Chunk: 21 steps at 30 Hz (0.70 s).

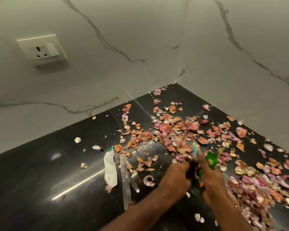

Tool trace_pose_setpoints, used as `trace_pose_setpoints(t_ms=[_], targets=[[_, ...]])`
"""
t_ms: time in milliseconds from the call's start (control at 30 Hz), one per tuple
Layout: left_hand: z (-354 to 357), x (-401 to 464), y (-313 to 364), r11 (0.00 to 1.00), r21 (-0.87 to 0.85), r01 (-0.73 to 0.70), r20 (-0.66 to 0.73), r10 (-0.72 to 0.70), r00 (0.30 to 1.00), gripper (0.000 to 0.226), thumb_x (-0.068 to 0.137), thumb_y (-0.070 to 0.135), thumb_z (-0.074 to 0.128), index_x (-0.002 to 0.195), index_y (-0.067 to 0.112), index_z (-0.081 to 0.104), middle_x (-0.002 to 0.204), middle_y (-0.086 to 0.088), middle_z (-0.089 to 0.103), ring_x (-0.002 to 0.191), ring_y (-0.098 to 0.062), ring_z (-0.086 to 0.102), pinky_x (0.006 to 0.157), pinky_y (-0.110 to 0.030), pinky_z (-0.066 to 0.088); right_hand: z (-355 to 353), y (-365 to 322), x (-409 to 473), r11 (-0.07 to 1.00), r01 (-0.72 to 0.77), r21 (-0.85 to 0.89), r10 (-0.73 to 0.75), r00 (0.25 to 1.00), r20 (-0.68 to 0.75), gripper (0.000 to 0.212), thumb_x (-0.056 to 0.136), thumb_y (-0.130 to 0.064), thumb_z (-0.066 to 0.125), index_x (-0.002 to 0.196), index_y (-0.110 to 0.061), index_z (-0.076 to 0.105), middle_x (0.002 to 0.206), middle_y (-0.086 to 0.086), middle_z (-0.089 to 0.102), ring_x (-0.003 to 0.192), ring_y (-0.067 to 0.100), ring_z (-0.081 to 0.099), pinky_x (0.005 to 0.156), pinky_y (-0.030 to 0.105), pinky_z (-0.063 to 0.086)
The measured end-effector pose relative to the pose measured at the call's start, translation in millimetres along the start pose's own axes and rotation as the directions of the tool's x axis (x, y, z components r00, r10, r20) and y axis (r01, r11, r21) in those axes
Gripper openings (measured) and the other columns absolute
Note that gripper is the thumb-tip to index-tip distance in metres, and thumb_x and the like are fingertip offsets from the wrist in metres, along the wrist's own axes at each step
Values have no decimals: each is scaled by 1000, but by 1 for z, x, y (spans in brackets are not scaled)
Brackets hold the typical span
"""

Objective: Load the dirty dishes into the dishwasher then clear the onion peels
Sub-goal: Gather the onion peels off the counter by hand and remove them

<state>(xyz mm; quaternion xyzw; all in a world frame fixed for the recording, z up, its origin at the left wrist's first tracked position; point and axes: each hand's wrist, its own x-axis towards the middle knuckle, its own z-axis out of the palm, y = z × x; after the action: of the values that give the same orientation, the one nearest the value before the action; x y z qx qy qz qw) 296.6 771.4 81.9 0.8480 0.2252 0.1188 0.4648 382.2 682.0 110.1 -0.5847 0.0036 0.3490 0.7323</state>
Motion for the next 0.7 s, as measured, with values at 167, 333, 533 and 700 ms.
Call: trace_pose_setpoints(t_ms=[167,333,533,700], targets=[[-36,-37,-21,993,53,107,-103,-101,989,27,98,47,65,113,26,72,100,10,75,87,0,67,81,-25,57,-9,5,18,972,12,234,11,995,-96,23,91,-31,75,77,-22,59,67,-3,51,49,7,49,47,25,49],[-88,-70,-72,780,419,464,-308,-358,881,47,98,55,60,133,27,49,128,4,56,117,-16,55,96,-33,49,-2,7,18,980,-18,197,35,996,-83,26,96,-34,71,78,-23,56,64,-6,48,46,7,39,39,22,36],[-110,-79,-95,619,343,706,-501,-515,695,60,96,54,63,138,16,43,134,-7,50,121,-24,52,97,-40,51,21,16,11,992,-31,125,38,998,-51,23,96,-34,70,82,-22,56,62,-7,46,48,7,39,41,23,35],[-132,-87,-120,533,229,814,-548,-620,561,64,94,50,69,138,12,43,136,-10,49,125,-28,53,98,-42,52,25,18,8,993,-36,114,42,998,-47,22,94,-36,72,83,-23,58,62,-7,47,49,7,40,45,25,36]])
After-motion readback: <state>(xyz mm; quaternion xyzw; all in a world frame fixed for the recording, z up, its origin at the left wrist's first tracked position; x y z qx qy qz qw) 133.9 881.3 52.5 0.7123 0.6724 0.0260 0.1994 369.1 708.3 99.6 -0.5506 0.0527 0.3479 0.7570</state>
